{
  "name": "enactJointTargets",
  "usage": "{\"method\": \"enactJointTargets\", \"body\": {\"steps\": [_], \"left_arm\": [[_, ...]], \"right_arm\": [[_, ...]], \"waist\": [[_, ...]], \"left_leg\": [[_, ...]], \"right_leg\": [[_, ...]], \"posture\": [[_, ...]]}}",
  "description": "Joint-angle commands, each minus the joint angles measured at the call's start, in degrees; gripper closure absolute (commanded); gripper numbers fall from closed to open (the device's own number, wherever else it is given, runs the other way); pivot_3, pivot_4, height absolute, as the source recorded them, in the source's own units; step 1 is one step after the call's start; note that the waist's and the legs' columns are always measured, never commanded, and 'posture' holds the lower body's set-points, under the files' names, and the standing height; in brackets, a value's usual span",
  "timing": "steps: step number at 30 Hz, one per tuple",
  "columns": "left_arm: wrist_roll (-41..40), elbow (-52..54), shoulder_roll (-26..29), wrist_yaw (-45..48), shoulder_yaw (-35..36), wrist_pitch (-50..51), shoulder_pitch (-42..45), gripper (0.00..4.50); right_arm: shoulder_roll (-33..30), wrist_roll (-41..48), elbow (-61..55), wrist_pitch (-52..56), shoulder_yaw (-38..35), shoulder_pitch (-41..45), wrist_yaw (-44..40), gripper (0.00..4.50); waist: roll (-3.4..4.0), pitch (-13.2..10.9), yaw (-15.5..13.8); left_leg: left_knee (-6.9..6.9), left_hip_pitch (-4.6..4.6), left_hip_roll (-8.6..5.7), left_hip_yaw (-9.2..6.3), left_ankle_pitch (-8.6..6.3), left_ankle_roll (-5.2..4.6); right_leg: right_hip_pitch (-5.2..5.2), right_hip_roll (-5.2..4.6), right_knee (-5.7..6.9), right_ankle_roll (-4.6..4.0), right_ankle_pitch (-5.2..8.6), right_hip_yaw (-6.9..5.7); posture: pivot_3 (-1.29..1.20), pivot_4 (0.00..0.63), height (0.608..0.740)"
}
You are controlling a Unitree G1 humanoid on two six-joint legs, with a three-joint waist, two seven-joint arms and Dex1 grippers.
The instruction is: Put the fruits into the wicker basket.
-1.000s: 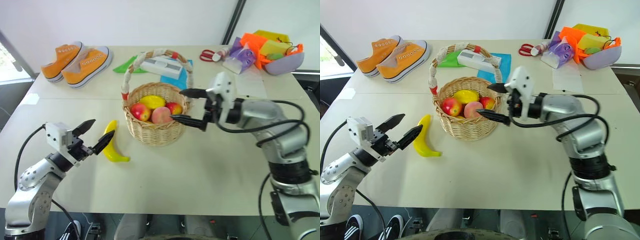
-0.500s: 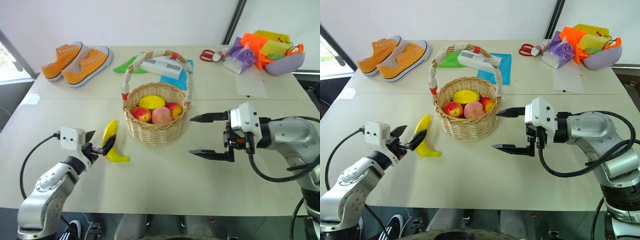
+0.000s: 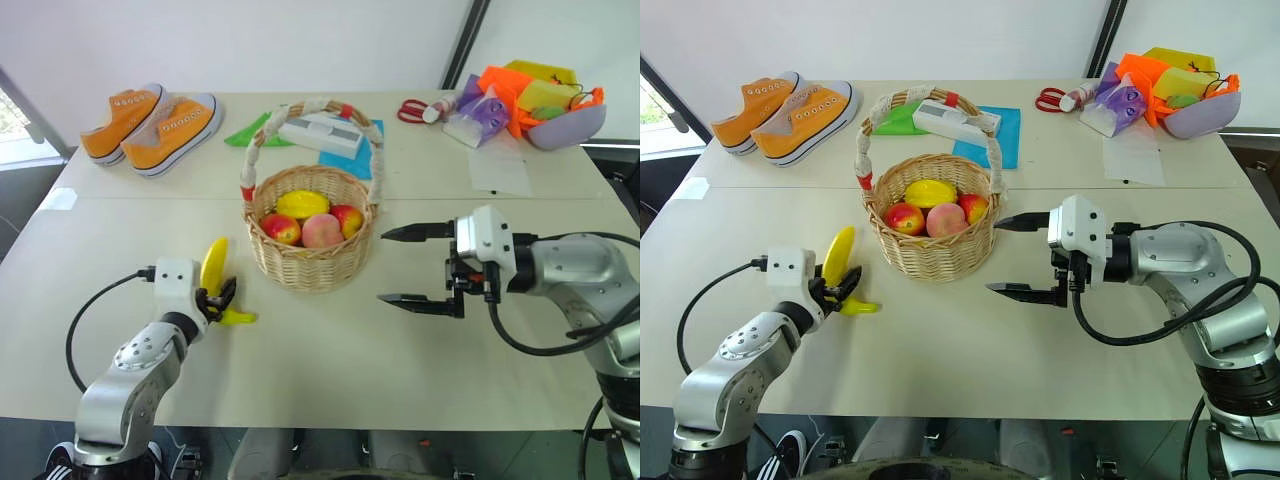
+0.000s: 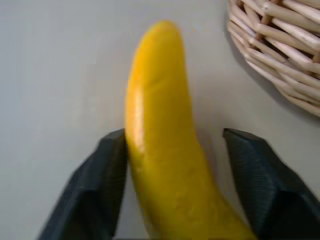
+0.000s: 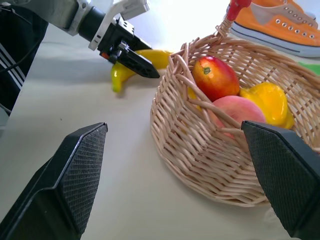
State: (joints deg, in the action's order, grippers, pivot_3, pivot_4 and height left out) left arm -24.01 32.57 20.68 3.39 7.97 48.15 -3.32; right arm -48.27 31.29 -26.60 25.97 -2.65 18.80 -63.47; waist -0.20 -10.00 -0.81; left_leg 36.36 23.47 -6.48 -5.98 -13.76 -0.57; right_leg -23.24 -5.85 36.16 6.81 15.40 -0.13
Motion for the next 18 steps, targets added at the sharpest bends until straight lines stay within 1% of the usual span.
{"method": "enactJointTargets", "body": {"steps": [1,2,3,6,8,9,10,11,12,13,15,17,18], "left_arm": [[2.1,0.2,0.7,-0.7,0.6,0.9,0.9,3.14],[1.8,-0.1,0.4,-0.6,1.5,0.4,1.2,3.29],[1.9,-0.3,0.4,-0.3,2.4,-0.3,1.4,3.29],[6.2,-3.8,2.7,-2.9,7.4,-3.9,3.0,3.29],[6.3,-5.7,4.0,-1.4,10.0,-6.2,3.6,3.29],[3.5,-5.6,4.2,1.9,10.5,-6.3,3.6,3.29],[-0.5,-3.9,5.7,8.3,9.4,-6.2,3.0,3.29],[-3.1,-2.1,7.5,14.8,8.5,-8.4,2.3,3.29],[-6.6,-1.1,9.0,20.6,9.6,-9.6,1.8,3.29],[-8.2,-0.9,10.4,23.6,10.9,-10.4,1.4,3.29],[-16.5,-0.2,12.6,30.8,15.9,-9.7,0.7,3.29],[-20.9,0.7,14.4,34.9,18.4,-9.9,-0.2,3.29],[-25.0,1.2,15.5,36.4,20.1,-8.3,-0.7,3.29]], "right_arm": [[0.1,0.7,-0.8,0.3,-0.4,1.2,0.8,0.0],[0.2,0.7,-0.9,0.5,-0.2,1.3,1.1,0.0],[0.2,0.6,-1.0,0.6,-0.1,1.3,1.3,0.0],[0.3,-0.1,-0.7,0.1,0.2,1.0,1.6,0.0],[0.3,-0.2,-0.6,0.0,0.3,1.0,1.7,0.0],[0.3,-0.2,-0.4,0.0,0.3,1.1,1.7,0.0],[0.4,-0.3,0.0,-0.1,0.4,1.4,1.7,0.0],[0.5,-0.5,0.4,-0.2,0.5,1.6,1.7,0.0],[0.5,-0.7,0.8,-0.5,0.6,1.8,1.6,0.0],[0.5,-0.8,1.2,-0.6,0.6,1.9,1.5,0.0],[0.4,-0.8,1.6,-0.8,0.5,2.1,1.3,0.0],[0.3,-0.7,1.9,-1.0,0.4,2.1,1.2,0.0],[0.2,-0.6,2.0,-1.0,0.3,2.0,1.2,0.0]], "waist": [[0.0,0.0,0.0],[0.0,0.0,0.0],[0.0,0.0,0.0],[-0.02,0.0,0.1],[-0.02,0.0,0.1],[-0.02,0.0,0.0],[-0.02,0.0,0.0],[-0.03,0.0,-0.1],[-0.04,0.0,-0.2],[-0.05,0.0,-0.2],[-0.08,0.0,-0.1],[-0.06,0.0,0.2],[-0.05,0.0,0.4]], "left_leg": [[0.0,0.0,0.0,0.0,0.0,0.0],[0.0,0.0,0.0,0.0,0.0,0.01],[0.01,0.0,0.0,0.0,0.0,0.01],[0.01,0.0,0.0,0.0,0.01,0.02],[-0.01,0.0,0.05,-0.01,0.03,0.04],[-0.04,0.0,0.05,0.0,0.03,0.05],[-0.05,0.0,0.05,0.0,0.03,0.06],[-0.05,0.0,0.02,0.0,0.03,0.05],[-0.04,0.01,-0.01,0.0,0.03,0.05],[-0.03,0.02,-0.03,0.0,0.02,0.04],[-0.01,0.02,-0.05,0.0,0.02,0.03],[-0.03,0.02,0.01,-0.01,0.01,0.03],[-0.06,0.02,0.05,0.0,0.02,0.04]], "right_leg": [[0.0,0.0,0.0,0.0,0.0,0.0],[0.0,0.0,0.0,0.0,0.0,0.0],[0.01,0.0,0.0,0.0,0.0,0.0],[0.0,0.0,0.01,0.0,0.0,0.0],[-0.04,0.04,0.03,-0.01,0.0,0.0],[-0.06,0.05,0.03,-0.01,0.0,0.0],[-0.06,0.04,0.02,-0.01,0.0,0.0],[-0.04,0.01,0.0,-0.01,0.0,0.0],[-0.01,-0.01,-0.04,-0.01,0.0,0.0],[-0.02,-0.04,-0.05,-0.01,0.0,0.0],[-0.01,-0.07,-0.07,-0.02,0.01,0.0],[-0.02,-0.03,-0.05,-0.03,0.01,0.0],[-0.06,-0.01,-0.03,-0.04,0.01,0.0]], "posture": [[0.0,0.15,0.74],[0.0,0.15,0.74],[0.0,0.15,0.74],[0.0,0.15,0.74],[0.0,0.15,0.74],[0.0,0.15,0.74],[0.0,0.15,0.74],[0.0,0.15,0.74],[0.0,0.15,0.74],[0.0,0.15,0.74],[0.0,0.15,0.74],[0.0,0.15,0.74],[0.0,0.15,0.74]]}}
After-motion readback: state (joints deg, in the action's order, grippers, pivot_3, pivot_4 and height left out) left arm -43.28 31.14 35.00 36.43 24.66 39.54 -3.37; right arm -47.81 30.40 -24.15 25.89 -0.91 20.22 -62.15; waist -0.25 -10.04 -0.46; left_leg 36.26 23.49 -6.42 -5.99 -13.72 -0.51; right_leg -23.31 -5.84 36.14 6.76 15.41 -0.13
